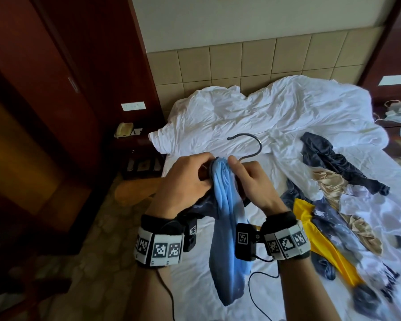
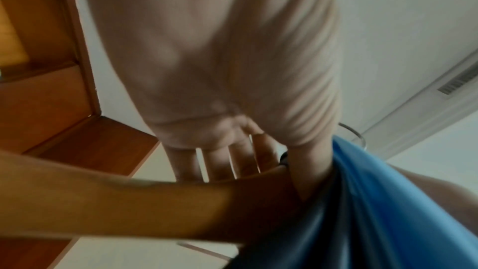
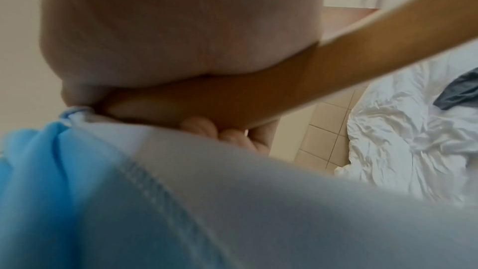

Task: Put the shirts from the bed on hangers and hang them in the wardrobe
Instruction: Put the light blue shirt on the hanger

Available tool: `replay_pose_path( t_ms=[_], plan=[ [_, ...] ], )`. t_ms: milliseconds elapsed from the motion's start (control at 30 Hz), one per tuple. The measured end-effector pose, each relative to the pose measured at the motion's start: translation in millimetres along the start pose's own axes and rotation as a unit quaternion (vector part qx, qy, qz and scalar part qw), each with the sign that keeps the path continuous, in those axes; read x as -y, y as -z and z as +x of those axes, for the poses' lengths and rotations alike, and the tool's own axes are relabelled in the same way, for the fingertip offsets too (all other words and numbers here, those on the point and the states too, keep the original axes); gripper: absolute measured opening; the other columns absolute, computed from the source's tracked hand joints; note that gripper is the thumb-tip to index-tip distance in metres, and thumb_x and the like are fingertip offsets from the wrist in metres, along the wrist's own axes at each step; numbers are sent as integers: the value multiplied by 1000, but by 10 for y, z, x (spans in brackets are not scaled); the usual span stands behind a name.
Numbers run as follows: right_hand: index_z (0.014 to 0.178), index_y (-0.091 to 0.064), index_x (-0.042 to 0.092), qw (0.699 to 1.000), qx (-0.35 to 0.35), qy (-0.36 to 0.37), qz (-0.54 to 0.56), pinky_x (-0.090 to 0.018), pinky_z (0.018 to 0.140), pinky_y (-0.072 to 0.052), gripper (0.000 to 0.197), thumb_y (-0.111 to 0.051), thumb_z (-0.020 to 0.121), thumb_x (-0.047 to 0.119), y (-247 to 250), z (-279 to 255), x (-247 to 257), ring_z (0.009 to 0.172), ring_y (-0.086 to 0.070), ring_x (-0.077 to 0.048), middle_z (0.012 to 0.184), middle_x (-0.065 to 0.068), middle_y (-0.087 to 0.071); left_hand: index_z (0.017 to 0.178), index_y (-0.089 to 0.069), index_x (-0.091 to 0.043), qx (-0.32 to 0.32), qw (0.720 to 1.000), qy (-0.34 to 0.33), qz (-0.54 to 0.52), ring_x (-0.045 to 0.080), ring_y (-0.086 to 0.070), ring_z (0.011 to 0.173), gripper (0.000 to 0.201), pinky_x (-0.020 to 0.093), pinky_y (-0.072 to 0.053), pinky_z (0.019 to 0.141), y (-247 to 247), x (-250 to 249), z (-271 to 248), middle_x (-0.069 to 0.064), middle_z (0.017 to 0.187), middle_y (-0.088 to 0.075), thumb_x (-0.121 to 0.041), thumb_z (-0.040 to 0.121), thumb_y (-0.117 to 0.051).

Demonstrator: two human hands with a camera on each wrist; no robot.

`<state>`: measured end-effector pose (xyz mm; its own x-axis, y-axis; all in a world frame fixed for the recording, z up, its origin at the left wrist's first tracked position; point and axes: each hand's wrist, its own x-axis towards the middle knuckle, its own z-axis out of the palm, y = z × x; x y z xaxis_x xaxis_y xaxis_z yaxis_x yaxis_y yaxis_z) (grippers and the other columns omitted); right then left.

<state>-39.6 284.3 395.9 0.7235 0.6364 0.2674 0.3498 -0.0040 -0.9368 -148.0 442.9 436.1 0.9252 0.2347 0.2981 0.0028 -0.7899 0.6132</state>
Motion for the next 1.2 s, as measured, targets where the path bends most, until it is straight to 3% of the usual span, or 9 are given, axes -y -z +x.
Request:
replay_pose_path(
  t_ms=[133, 267, 400, 633, 800, 900, 1000, 1133, 1200],
  plan=[
    [64, -45, -2, 999, 31, 7, -11, -23, 54, -41, 83, -44, 95, 75, 78, -26, -2, 52, -50, -13, 54, -3, -49, 108, -75, -23, -42, 998, -13, -38, 0, -70, 92, 24, 35, -58, 84, 58, -25, -44, -15, 95, -75, -10, 88, -78],
    [74, -66, -8, 996, 51, -73, 17, -25, 62, -50, 88, -34, 101, 69, 163, -49, -35, 58, -63, -22, 61, -14, -65, 110, -76, -15, -85, 995, -15, -41, 2, -69, 96, 26, 34, -58, 88, 162, 37, -53, -12, 100, -74, -3, 87, -75],
    [49, -47, 20, 996, 26, -85, 0, -31, 61, -39, 74, -36, 108, 63, -7, 10, -111, 49, -45, -15, 49, 2, -48, 115, -73, -14, -20, 999, -33, -12, 4, -66, 100, 30, 32, -56, 90, 116, 30, -33, -10, 105, -66, -2, 87, -76],
    [53, -31, 21, 997, -6, -50, -61, -34, 60, -35, 68, -37, 109, 59, -208, 24, 106, 50, -38, -11, 46, 6, -39, 102, -70, -21, -10, 999, -25, -37, 0, -67, 87, 24, 12, -46, 76, 181, -18, -79, -14, 92, -71, -3, 86, -76],
    [67, -44, 11, 998, -30, -23, -58, -35, 66, -43, 66, -28, 111, 57, -286, 8, 127, 54, -47, -10, 50, 7, -49, 104, -54, -29, 8, 999, -32, 41, 13, -70, 81, 16, 44, -56, 72, 184, -64, -133, -8, 85, -70, -21, 96, -64],
    [88, -54, 2, 998, -55, 7, -42, -32, 68, -44, 62, -27, 112, 53, -275, 4, 128, 60, -51, -9, 60, 5, -52, 109, -55, -27, -14, 998, -44, 34, 15, -72, 82, 12, 46, -57, 71, 188, -100, -156, -7, 87, -71, -27, 99, -62],
    [91, -53, 4, 993, -109, 47, 3, -29, 66, -44, 47, -35, 115, 40, -252, -7, 152, 65, -51, -8, 69, 6, -53, 109, -57, -23, -53, 997, -56, 17, 13, -71, 82, 11, 47, -58, 71, 182, -111, -172, -7, 87, -71, -21, 99, -61],
    [95, -57, 7, 970, -220, 85, 55, -46, 82, -55, 35, -42, 114, 31, -80, -12, 167, 87, -67, -17, 88, -2, -69, 121, -60, -14, -113, 992, -52, -12, 13, -71, 94, 25, 48, -58, 80, 216, -65, -185, -2, 100, -71, -8, 98, -64],
    [88, -55, 0, 959, -255, 97, 75, -45, 71, -52, 39, -43, 114, 27, 96, -45, 203, 74, -64, -25, 77, -14, -65, 126, -60, -13, -149, 987, -49, -19, 14, -70, 99, 29, 49, -58, 83, 248, -38, -191, 0, 105, -71, -5, 98, -63]
  ],
)
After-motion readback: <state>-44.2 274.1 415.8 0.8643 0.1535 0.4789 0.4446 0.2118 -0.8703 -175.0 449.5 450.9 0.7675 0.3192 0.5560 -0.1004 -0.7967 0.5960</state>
